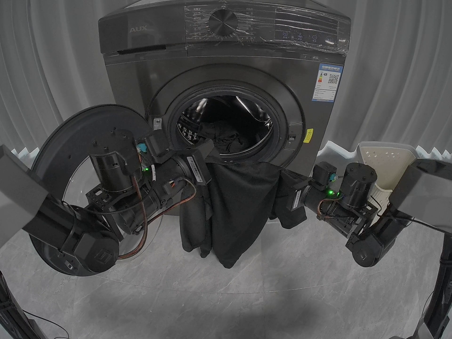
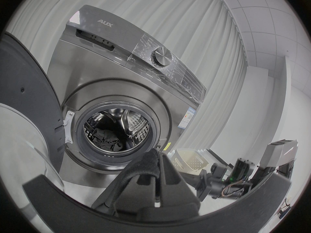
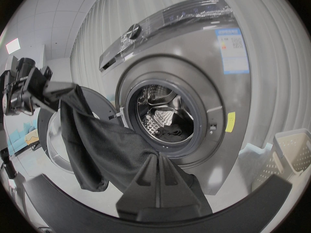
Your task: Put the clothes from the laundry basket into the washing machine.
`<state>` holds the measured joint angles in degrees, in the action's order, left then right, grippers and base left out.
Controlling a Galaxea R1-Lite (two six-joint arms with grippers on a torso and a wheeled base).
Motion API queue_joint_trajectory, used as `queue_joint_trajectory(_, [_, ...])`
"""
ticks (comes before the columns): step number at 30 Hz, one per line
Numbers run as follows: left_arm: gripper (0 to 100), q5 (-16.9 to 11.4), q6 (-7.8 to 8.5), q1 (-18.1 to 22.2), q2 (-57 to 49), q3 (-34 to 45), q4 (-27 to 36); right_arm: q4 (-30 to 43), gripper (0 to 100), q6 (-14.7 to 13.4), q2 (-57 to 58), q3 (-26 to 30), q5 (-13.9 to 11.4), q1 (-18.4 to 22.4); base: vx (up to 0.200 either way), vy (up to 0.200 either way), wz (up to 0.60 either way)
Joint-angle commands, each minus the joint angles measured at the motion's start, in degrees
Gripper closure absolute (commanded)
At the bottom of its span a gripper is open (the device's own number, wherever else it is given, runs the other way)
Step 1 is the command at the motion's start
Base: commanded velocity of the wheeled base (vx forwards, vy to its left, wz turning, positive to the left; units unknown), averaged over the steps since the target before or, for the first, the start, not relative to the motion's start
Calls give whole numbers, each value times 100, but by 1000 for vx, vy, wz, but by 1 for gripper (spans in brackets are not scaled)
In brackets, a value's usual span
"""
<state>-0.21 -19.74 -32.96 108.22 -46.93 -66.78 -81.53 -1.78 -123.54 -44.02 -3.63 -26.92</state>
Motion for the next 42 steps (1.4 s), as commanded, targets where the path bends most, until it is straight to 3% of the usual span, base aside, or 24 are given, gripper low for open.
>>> queue_joint_trajectory(1, [100, 12, 5, 18, -81, 193, -2, 50, 100, 20, 515, 7, 29, 2, 0, 0, 0])
queue_joint_trajectory(9, [100, -14, 40, 123, -134, 378, -2, 67, 100, 64, 875, 16, 126, 20, 0, 0, 0])
queue_joint_trajectory(14, [100, -23, 216, 343, -108, 378, -2, 137, 100, 108, 1192, 16, 258, 11, 0, 0, 0])
queue_joint_trajectory(27, [100, 30, 321, 484, -134, 167, -116, 173, 100, 116, 1473, 43, 372, -147, 0, 0, 0])
queue_joint_trajectory(42, [100, 12, 330, 607, -327, 158, -309, 260, 100, 125, 1587, -28, 407, -182, 0, 0, 0])
